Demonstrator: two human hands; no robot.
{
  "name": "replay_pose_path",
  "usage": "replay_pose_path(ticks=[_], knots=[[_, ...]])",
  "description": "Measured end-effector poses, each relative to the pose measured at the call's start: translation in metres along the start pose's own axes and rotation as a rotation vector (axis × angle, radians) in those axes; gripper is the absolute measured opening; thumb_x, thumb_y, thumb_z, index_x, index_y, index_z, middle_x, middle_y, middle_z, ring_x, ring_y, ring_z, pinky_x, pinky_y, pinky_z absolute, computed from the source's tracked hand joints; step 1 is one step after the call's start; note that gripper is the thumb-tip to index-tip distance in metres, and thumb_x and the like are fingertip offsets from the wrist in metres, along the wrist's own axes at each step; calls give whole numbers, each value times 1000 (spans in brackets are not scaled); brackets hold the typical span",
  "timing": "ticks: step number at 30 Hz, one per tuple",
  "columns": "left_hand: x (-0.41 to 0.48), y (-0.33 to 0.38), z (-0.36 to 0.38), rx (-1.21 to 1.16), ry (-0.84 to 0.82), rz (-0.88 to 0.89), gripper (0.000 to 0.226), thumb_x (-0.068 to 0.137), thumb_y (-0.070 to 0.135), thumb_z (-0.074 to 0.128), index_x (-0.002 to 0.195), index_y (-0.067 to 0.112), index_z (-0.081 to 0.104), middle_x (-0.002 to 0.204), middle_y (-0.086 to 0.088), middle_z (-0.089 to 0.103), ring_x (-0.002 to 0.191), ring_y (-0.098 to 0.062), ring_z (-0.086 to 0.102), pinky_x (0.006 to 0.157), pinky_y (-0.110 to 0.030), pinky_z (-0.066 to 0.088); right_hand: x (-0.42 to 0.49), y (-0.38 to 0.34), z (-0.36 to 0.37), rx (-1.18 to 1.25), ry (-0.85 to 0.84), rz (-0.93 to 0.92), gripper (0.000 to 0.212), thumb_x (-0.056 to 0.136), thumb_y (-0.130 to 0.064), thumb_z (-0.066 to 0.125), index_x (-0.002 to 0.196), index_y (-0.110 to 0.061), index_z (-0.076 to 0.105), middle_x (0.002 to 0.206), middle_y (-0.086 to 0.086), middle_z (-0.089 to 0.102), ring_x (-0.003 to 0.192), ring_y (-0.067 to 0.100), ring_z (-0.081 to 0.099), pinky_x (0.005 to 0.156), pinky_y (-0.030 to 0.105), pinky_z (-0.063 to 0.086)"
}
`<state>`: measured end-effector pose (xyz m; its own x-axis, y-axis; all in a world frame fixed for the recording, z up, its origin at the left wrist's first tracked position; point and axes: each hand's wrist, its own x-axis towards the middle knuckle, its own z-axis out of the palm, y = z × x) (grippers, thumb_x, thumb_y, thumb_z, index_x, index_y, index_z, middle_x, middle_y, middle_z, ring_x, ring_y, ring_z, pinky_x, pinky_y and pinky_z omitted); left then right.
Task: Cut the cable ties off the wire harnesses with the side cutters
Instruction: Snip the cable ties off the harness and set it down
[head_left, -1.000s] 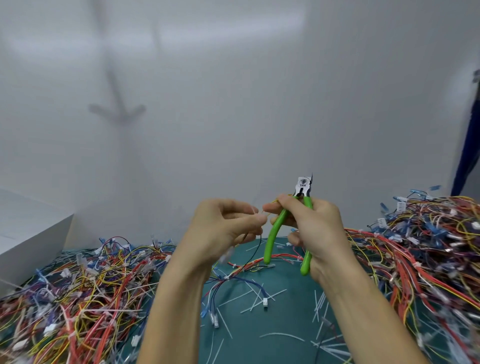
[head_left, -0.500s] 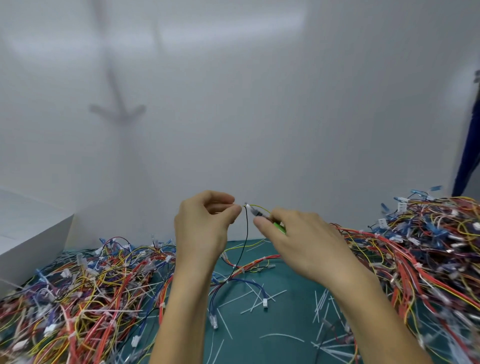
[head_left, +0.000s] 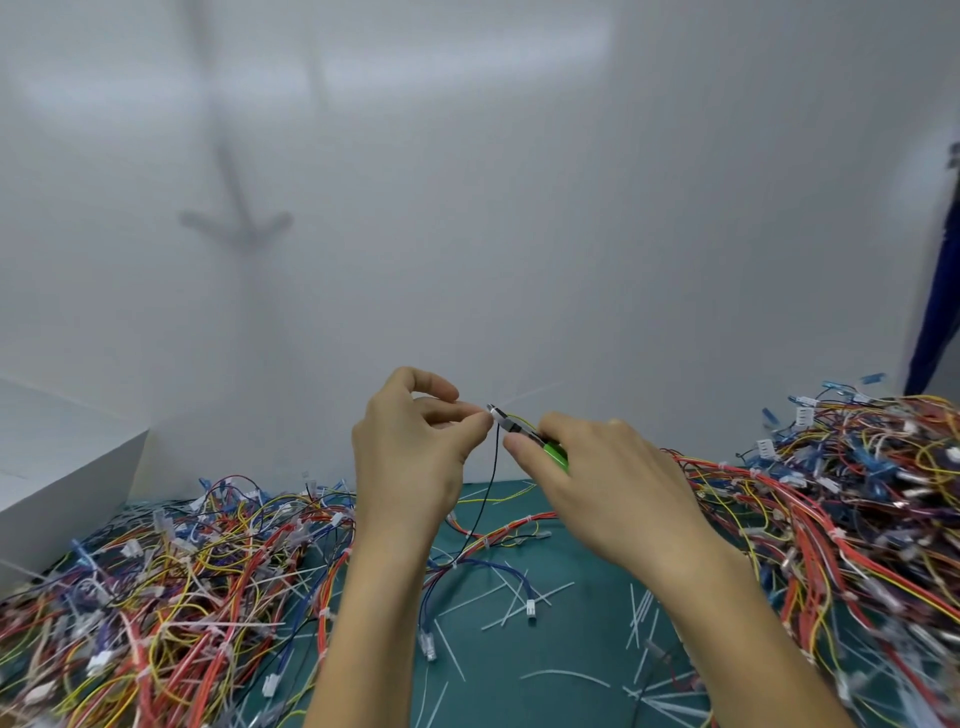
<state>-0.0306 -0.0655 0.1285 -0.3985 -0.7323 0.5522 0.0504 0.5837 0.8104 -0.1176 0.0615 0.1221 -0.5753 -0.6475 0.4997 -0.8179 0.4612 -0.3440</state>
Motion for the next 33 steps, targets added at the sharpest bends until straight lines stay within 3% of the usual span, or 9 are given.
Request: replay_pose_path(ticks=[6,21,33], knots=[[-1,1,0,20,-7,26,27,72,15,82,82,21,57,65,18,71,61,5,64,53,-6,42,1,-1,-2,1,-7,6,52,95,-67,28,70,-24,40,64,-3,46,74,27,48,52,32,28],[-2,0,0,67,-26,29,30,73,11,80,79,21,52,65,11,73,57,0,65,50,-12,44,1,3,1,10,-19,22,56,94,-69,30,73,-21,50,66,-1,50,73,25,50,54,31,30],[-1,1,0,81,-22,90,34,72,12,80,77,24,49,66,13,72,59,0,66,53,-8,43,2,4,-1,57,-54,33,57,94,-69,31,74,-19,51,69,0,55,76,25,54,55,31,32]])
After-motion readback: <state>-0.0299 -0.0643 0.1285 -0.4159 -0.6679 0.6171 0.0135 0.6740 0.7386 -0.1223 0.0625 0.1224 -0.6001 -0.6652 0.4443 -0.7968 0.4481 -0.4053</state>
